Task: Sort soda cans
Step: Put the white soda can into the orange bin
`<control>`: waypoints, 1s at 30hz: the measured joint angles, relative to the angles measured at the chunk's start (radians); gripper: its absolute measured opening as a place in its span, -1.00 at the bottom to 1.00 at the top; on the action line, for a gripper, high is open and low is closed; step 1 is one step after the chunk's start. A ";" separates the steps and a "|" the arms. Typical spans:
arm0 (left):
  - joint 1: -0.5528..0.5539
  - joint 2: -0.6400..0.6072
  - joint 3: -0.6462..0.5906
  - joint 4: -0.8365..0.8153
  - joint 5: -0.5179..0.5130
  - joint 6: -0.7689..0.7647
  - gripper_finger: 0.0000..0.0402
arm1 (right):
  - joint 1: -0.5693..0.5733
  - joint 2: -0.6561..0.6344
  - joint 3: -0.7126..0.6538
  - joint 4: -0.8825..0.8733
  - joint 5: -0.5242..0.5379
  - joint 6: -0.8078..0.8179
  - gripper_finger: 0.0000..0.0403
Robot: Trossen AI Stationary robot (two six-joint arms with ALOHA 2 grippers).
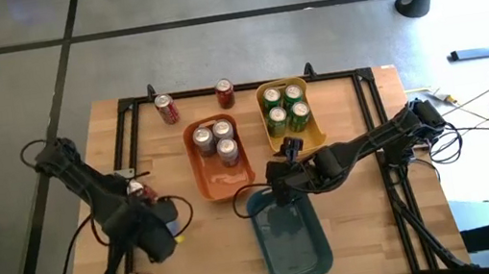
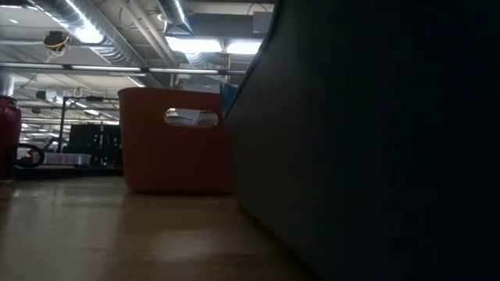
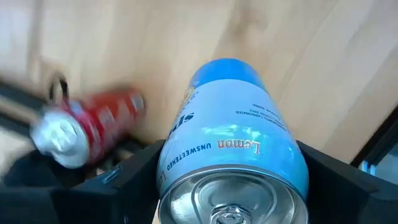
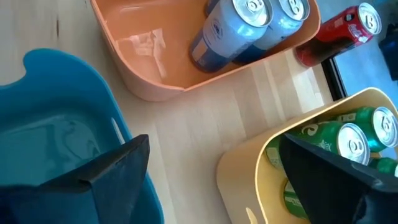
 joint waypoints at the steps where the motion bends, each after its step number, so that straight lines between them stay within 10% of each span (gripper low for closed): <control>1: 0.017 0.000 0.020 -0.001 -0.027 0.029 0.45 | 0.000 0.000 0.000 0.000 -0.001 0.005 0.78; 14: 0.336 0.000 0.151 0.042 -0.236 0.484 0.45 | -0.003 0.000 0.000 -0.009 0.005 -0.070 0.78; 30: 0.712 0.002 0.102 0.259 -0.123 0.892 0.45 | -0.107 0.000 0.000 -0.117 0.017 -0.179 0.78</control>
